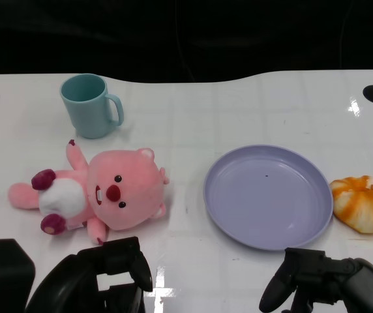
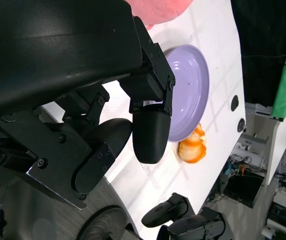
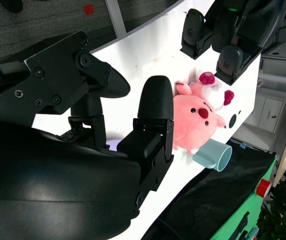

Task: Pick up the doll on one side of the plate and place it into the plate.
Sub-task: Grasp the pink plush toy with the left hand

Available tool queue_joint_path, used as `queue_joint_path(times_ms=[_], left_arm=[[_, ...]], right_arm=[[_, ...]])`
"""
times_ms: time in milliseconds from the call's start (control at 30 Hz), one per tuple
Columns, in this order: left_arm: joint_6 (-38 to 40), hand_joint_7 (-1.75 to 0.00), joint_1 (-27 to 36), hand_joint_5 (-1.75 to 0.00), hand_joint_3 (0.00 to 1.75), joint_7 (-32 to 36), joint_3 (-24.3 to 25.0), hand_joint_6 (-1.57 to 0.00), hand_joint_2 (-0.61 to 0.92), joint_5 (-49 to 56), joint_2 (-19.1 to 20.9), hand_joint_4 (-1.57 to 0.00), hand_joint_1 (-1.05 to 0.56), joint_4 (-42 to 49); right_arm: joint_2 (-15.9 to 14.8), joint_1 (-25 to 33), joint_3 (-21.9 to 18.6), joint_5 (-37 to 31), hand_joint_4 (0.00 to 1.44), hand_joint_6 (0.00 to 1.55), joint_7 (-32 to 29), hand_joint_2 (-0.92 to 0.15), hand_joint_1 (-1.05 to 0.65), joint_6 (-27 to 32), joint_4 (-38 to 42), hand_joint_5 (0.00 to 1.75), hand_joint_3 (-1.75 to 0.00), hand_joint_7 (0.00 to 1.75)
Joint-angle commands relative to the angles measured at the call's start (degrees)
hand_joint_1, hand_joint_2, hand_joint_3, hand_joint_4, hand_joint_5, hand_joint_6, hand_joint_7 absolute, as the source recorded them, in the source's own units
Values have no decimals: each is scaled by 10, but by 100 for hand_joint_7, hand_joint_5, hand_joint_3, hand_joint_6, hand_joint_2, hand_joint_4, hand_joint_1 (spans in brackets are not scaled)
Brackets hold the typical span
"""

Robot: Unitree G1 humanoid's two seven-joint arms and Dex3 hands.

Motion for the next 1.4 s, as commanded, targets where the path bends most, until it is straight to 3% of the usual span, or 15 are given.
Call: queue_joint_path(times_ms=[33, 200, 300, 400, 600, 667, 733, 1000, 1133, 1333, 1400], left_arm=[[-4, -146, 0, -171, 138, 16, 11, -75, 41, -1, -9, -82, -17, -3], [-33, -125, 3, -161, 139, 20, 19, -69, 37, 5, -27, -72, -22, -1], [-76, -115, 5, -153, 123, 14, 20, -63, 45, 24, -29, -67, -25, 7], [-137, -105, 6, -151, 96, 7, 18, -53, 57, 56, -26, -49, -28, 22], [-230, -78, 6, -131, 64, 9, 20, -42, 73, 121, -16, -32, -28, 44], [-267, -66, 3, -122, 34, 10, 20, -37, 87, 153, -7, -25, -37, 56], [-303, -57, -1, -113, 25, 14, 22, -33, 91, 189, 2, -19, -45, 66], [-379, -26, -22, -77, 21, 41, 40, -33, 92, 300, 24, -15, -61, 84], [-398, -20, -40, -75, 21, 65, 50, -32, 92, 386, 43, -9, -67, 84], [-366, -15, -61, -77, 14, 65, 64, -32, 92, 460, 63, -3, -70, 67], [-356, -11, -66, -70, 10, 57, 66, -29, 92, 479, 76, -1, -66, 62]], right_arm=[[-5, -1, -1, 0, 65, 62, 0, -61, -9, 7, -9, 152, -98, 121], [-3, 0, 1, 1, 65, 63, 0, -60, -9, 11, -12, 153, -98, 121], [-3, 0, 2, 1, 65, 63, -1, -60, -8, 10, -11, 153, -98, 121], [-4, 0, 3, -1, 66, 62, 0, -60, -10, 9, -12, 154, -99, 121], [-2, -2, 8, -4, 66, 63, -3, -59, -9, 9, -11, 154, -100, 121], [-1, -3, 9, -4, 65, 63, -3, -58, -10, 11, -11, 154, -101, 121], [-1, -4, 10, -6, 66, 63, -3, -58, -9, 11, -11, 154, -101, 121], [-1, -8, 14, -10, 66, 63, -4, -57, -9, 16, -13, 153, -103, 121], [-1, -11, 15, -9, 65, 64, -3, -57, -8, 22, -14, 152, -103, 121], [-1, -14, 17, -9, 66, 63, -4, -57, -7, 22, -11, 152, -102, 121], [0, -15, 17, -8, 66, 64, -4, -57, -6, 20, -10, 152, -103, 121]])
